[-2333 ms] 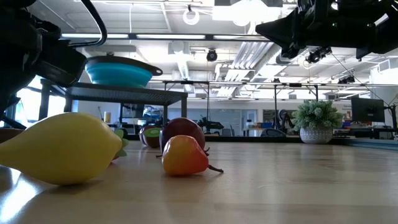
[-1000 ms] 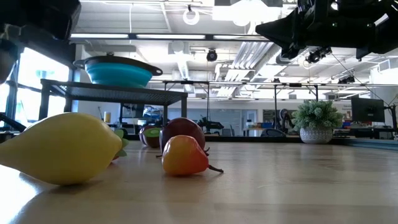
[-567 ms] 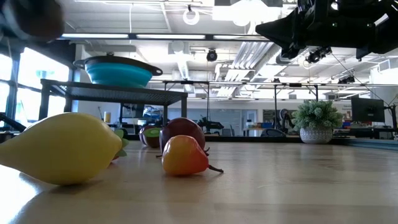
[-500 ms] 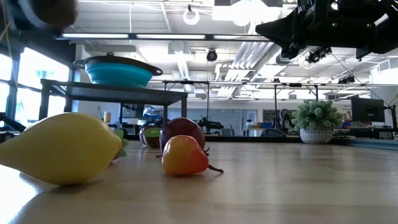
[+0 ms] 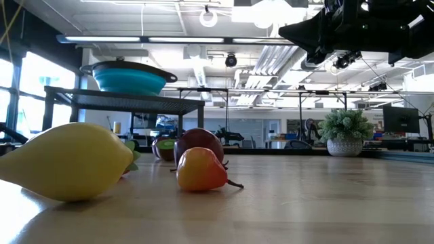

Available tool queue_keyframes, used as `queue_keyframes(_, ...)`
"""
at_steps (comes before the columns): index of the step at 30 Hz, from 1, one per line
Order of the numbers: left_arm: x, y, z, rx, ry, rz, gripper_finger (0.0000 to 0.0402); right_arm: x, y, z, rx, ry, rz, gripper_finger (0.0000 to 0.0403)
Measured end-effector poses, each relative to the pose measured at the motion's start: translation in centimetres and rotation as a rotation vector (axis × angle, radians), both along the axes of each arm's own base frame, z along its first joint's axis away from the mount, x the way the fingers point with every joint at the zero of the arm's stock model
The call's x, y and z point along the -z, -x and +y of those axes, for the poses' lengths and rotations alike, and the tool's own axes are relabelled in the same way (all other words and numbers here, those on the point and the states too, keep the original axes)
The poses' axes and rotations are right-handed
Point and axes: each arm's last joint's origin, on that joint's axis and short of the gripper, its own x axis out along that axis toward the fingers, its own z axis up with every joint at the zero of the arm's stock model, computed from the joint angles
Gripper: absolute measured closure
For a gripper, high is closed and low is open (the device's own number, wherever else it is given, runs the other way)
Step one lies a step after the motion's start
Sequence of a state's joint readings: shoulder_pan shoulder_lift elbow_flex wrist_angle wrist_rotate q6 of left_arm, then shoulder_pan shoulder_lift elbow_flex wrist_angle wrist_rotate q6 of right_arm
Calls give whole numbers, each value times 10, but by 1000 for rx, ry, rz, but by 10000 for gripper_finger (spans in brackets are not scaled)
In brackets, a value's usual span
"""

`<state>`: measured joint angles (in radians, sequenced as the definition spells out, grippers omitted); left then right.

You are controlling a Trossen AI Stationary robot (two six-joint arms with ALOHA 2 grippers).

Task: Pick & Place Fruit
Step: Put the half brown kiwi into the blue strainer bowl on the shelf

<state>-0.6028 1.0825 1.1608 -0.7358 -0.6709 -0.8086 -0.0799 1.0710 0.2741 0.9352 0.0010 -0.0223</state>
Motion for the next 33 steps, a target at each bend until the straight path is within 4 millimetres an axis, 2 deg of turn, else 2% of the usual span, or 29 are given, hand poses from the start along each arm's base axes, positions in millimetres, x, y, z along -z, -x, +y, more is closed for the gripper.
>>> queue_keyframes(6,-16,3,35,-134,-57,58,174,0,0,0,0,0,0,400)
queue_keyframes(20,-19,1,121,-518,-119,205,174,0,0,0,1,5,1,400)
queue_keyframes(27,-19,11,168,-741,-151,259,174,0,0,0,1,8,1,400)
queue_keyframes(33,-18,24,198,-876,-94,277,174,0,0,0,4,26,2,400)
